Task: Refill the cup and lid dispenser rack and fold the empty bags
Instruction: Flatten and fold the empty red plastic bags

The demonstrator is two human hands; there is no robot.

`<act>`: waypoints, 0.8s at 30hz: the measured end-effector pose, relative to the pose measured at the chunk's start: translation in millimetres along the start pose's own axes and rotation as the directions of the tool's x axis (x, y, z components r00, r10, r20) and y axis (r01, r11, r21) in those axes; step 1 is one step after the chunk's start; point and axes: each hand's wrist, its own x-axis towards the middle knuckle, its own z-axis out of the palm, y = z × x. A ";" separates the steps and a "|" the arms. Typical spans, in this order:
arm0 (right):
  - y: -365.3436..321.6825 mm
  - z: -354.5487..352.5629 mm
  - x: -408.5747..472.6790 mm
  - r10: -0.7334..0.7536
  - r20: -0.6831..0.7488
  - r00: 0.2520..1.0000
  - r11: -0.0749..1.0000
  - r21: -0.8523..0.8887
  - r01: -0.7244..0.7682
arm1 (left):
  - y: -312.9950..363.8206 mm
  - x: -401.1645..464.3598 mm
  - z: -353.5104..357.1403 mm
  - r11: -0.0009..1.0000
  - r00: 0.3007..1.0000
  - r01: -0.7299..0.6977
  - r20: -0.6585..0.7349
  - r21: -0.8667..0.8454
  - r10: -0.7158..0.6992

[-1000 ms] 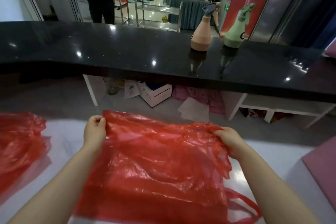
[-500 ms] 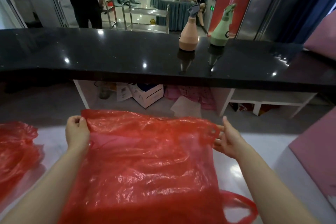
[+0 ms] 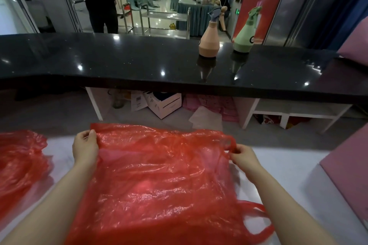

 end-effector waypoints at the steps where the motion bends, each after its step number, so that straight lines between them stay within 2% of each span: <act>1: 0.4 -0.9 2.5 0.011 -0.056 0.998 0.999 0.037 -0.009 | -0.6 -0.8 0.6 1.000 1.000 -0.011 0.013 0.010 0.011; 3: 0.8 -7.2 8.4 0.043 -0.134 0.990 0.983 0.182 -0.019 | -2.7 0.7 0.1 0.998 0.999 -0.038 0.028 0.049 0.037; 7: 7.4 -29.4 16.8 0.168 -0.199 0.965 0.888 0.455 -0.060 | -1.9 4.7 2.2 0.998 1.000 -0.015 0.024 0.068 0.013; 9: 11.6 -37.9 21.2 0.207 -0.250 0.946 0.873 0.483 -0.063 | -1.4 6.1 4.8 0.995 0.999 -0.010 0.035 0.101 0.006; 12: 20.1 -49.1 28.8 0.245 -0.402 0.882 0.913 0.402 -0.071 | -2.0 7.6 9.9 0.992 0.999 -0.013 0.051 0.123 0.007; 14: 23.3 -54.7 31.7 0.268 -0.402 0.875 0.901 0.427 -0.080 | -1.7 8.0 13.9 0.990 0.998 -0.016 0.056 0.139 0.008; 16: 22.7 -57.2 31.8 0.305 -0.328 0.894 0.835 0.544 -0.085 | -2.2 8.1 17.3 0.991 0.998 -0.009 0.069 0.131 0.000; 20: 19.7 -62.8 32.8 0.363 -0.210 0.908 0.550 0.835 -0.027 | -4.4 7.4 23.8 0.996 0.992 0.047 0.115 0.072 -0.056; 22: 21.5 -65.7 36.2 0.395 -0.233 0.889 0.487 0.873 0.013 | -3.0 7.6 27.4 0.994 0.987 0.111 0.118 0.006 -0.111; 24: 24.4 -67.2 42.0 0.437 -0.285 0.853 0.479 0.877 0.048 | -0.9 9.1 30.9 0.984 0.980 0.165 0.122 -0.065 -0.156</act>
